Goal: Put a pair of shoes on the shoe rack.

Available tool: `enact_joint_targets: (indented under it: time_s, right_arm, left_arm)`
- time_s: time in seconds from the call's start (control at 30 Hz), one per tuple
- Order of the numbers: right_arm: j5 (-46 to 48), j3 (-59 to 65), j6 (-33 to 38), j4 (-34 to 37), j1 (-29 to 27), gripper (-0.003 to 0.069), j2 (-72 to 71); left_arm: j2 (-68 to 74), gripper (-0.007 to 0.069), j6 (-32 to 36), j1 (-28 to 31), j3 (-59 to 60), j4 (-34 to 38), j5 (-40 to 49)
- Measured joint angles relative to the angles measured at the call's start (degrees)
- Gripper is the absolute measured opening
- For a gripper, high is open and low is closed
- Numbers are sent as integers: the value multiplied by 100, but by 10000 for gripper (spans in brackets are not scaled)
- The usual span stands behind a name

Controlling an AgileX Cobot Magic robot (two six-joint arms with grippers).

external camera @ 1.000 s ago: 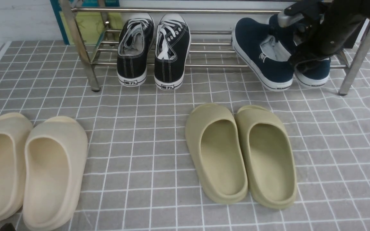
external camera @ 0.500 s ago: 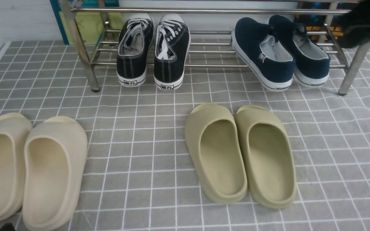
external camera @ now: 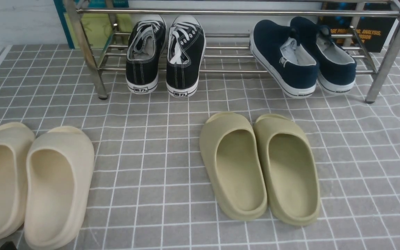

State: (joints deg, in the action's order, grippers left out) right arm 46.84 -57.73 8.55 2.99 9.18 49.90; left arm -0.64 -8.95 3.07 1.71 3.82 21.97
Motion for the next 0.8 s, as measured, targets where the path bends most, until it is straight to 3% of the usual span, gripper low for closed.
enact_joint_targets:
  time_s: [0.3,0.6,0.8]
  right_arm:
    - [352,832,-36,75,0,3,-1137]
    - [1289,832,-36,122,0,5,-1231]
    - [1400,862,-43,8,0,5,-1231]
  left_arm:
    - [0,239,0,0,0,0,0]
    - [0,239,0,0,0,0,0]
    - [0,239,0,0,0,0,0]
